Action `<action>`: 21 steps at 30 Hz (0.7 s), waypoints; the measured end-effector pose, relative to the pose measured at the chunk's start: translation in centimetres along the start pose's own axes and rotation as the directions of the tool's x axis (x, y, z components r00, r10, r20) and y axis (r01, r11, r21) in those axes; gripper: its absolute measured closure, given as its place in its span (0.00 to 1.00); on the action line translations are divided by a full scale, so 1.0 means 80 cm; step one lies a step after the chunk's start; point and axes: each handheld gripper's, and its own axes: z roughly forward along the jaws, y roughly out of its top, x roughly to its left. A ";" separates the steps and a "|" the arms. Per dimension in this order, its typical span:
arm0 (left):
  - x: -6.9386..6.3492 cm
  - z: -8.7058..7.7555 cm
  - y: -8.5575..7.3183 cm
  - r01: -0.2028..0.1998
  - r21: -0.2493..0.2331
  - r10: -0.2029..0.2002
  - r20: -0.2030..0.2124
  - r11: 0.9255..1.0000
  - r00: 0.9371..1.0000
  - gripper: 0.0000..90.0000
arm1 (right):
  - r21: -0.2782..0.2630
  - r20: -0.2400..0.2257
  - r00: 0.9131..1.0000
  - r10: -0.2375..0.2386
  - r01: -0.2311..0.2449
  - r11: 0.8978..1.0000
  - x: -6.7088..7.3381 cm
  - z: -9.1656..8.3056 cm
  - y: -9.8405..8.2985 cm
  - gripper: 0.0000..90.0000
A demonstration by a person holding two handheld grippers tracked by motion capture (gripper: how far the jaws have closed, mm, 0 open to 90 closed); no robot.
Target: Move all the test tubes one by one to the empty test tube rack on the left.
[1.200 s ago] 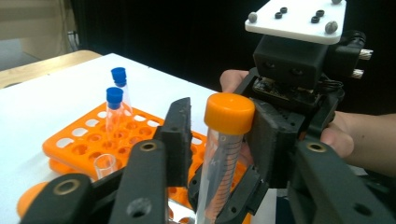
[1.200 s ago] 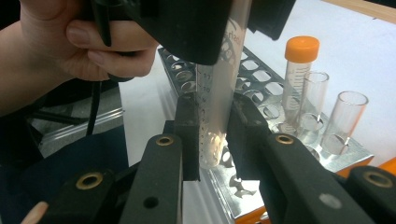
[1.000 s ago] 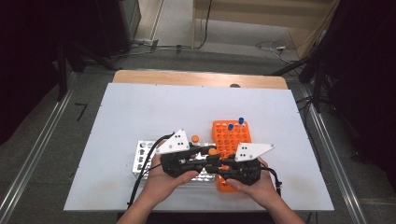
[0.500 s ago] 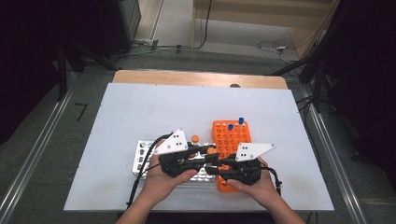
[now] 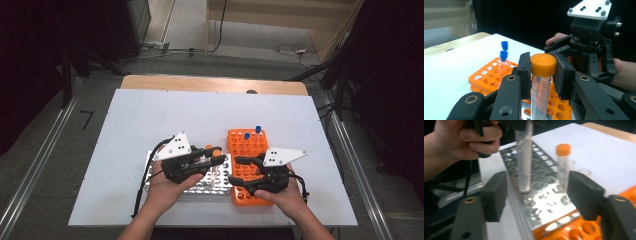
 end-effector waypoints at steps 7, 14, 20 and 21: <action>0.017 -0.011 -0.001 0.015 -0.018 -0.016 -0.055 1.000 0.998 0.79 | -0.020 0.049 0.998 0.028 -0.027 0.999 -0.017 -0.018 -0.005 0.14; 0.039 -0.016 -0.005 0.025 -0.031 -0.029 -0.112 0.999 0.993 0.79 | -0.017 0.057 0.997 0.047 -0.046 0.999 -0.031 -0.028 -0.011 0.00; 0.055 -0.016 -0.007 0.038 -0.055 -0.047 -0.158 0.998 0.986 0.79 | 0.000 0.075 0.996 0.050 -0.050 0.999 -0.041 -0.032 -0.018 0.00; 0.056 -0.015 -0.007 0.040 -0.058 -0.049 -0.162 0.997 0.986 0.79 | -0.003 0.077 0.995 0.055 -0.055 0.998 -0.044 -0.033 -0.019 0.00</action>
